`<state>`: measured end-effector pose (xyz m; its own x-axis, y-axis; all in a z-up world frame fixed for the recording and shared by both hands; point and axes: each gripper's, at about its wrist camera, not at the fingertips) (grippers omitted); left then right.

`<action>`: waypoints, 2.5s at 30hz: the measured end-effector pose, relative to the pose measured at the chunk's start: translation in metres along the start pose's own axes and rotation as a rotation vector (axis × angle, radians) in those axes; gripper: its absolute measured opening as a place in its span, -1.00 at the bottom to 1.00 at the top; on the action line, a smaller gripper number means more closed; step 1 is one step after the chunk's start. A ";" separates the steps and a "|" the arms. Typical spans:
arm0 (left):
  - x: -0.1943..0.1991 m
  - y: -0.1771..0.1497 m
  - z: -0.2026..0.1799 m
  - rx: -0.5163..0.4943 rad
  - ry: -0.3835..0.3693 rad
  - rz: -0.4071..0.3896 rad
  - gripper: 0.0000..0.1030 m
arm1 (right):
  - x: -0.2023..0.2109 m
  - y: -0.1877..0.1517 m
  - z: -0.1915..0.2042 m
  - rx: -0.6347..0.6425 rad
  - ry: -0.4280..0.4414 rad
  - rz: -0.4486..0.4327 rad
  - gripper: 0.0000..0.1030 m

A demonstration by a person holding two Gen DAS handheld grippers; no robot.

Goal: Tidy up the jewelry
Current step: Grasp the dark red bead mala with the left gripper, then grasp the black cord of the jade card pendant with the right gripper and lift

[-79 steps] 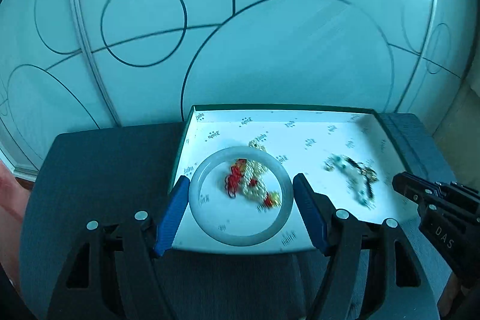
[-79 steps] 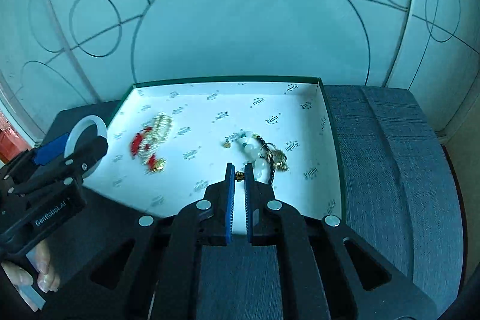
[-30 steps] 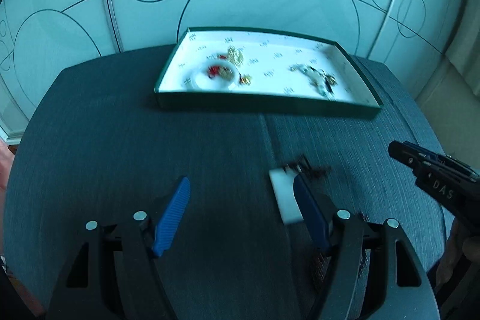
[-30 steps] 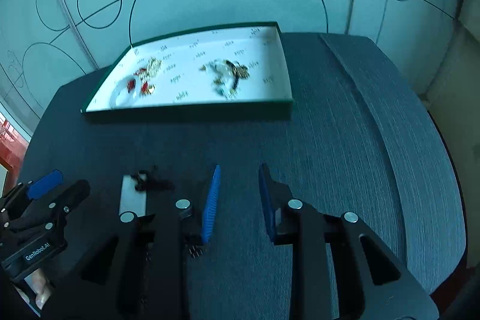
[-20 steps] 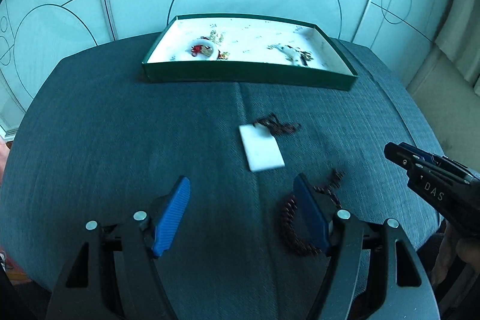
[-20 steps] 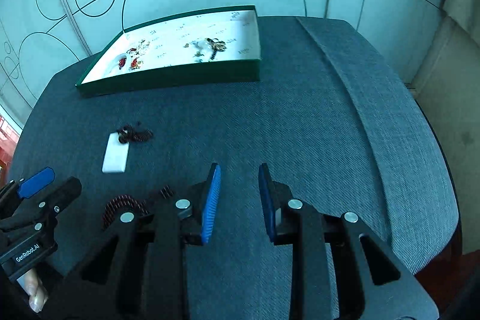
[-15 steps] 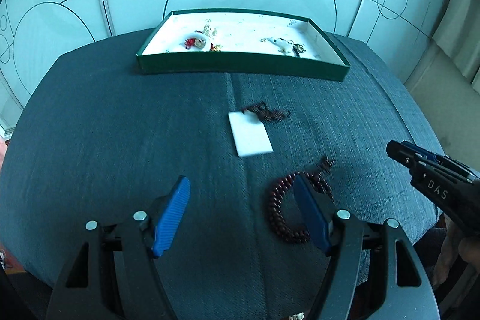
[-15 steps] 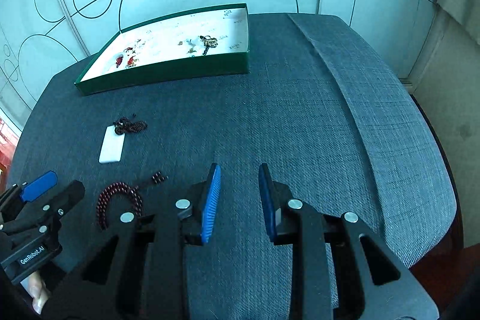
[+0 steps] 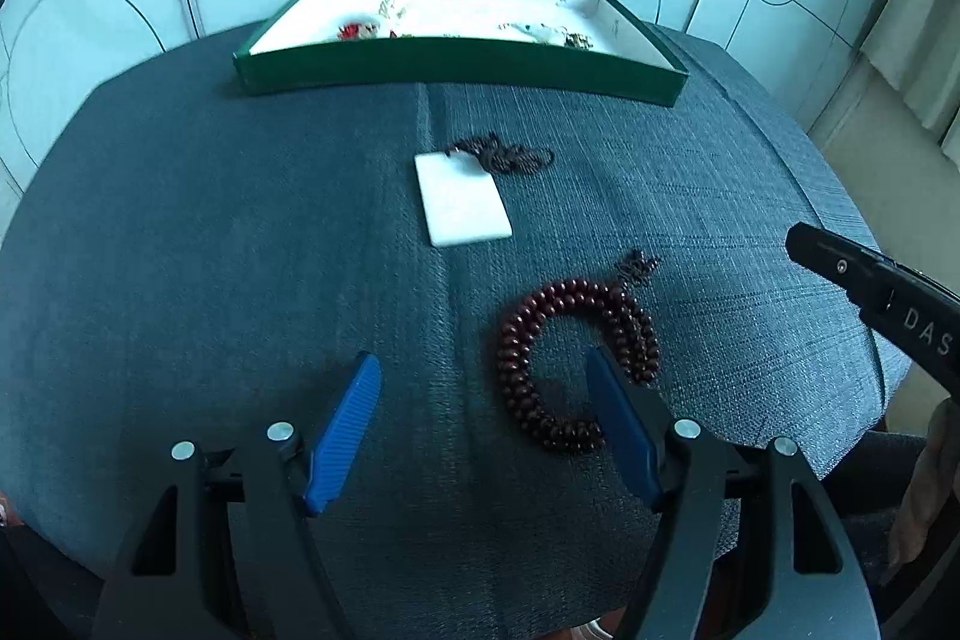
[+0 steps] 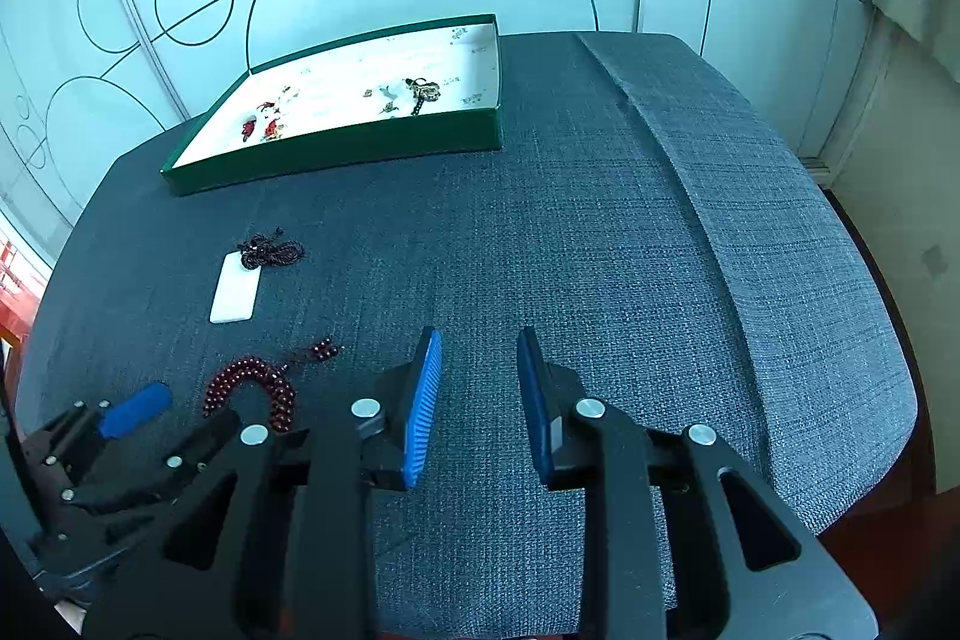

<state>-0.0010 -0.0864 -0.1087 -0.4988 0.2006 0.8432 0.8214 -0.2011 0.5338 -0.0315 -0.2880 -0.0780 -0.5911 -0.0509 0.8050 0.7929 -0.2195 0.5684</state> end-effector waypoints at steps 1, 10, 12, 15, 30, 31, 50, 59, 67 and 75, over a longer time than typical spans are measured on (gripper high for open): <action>0.000 0.000 -0.001 -0.009 0.001 -0.004 0.29 | 0.000 0.000 -0.001 -0.004 0.001 0.001 -0.49; 0.000 0.000 -0.002 -0.060 0.003 -0.033 -0.81 | -0.002 0.001 -0.001 -0.013 0.012 0.001 -0.49; 0.000 0.000 -0.001 -0.065 0.002 -0.036 -0.85 | -0.003 0.001 0.000 -0.012 0.010 0.001 -0.49; 0.001 0.002 0.001 -0.056 -0.009 -0.038 -0.89 | -0.003 0.001 0.001 -0.012 0.010 0.001 -0.49; 0.018 0.013 0.066 0.026 0.091 -0.074 -0.89 | -0.019 0.006 0.054 0.055 0.068 0.032 -0.48; 0.018 0.014 0.072 0.034 0.097 -0.073 -0.89 | -0.021 0.007 0.059 0.059 0.074 0.035 -0.48; -0.008 0.046 0.138 0.114 0.149 -0.056 -0.89 | -0.076 0.027 0.132 0.128 0.125 0.091 -0.25; -0.014 0.047 0.138 0.125 0.133 -0.050 -0.89 | -0.087 0.027 0.126 0.113 0.132 0.106 -0.75; -0.014 0.047 0.137 0.125 0.134 -0.053 -0.89 | -0.081 0.027 0.122 0.120 0.121 0.077 -0.92; -0.008 0.054 0.126 0.101 0.130 -0.080 -0.89 | -0.058 0.038 0.109 0.093 0.115 -0.012 -0.92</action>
<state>0.0818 0.0223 -0.0948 -0.5897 0.0847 0.8032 0.7981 -0.0911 0.5956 0.0491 -0.1876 -0.0842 -0.6093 -0.1608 0.7764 0.7929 -0.1299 0.5953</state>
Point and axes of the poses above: each gripper's, at about its wrist camera, not at the fingertips, and x roughly against the way its jaws point, z to its left, y to its top, and after that the axes turned 4 degrees about -x, right-handed
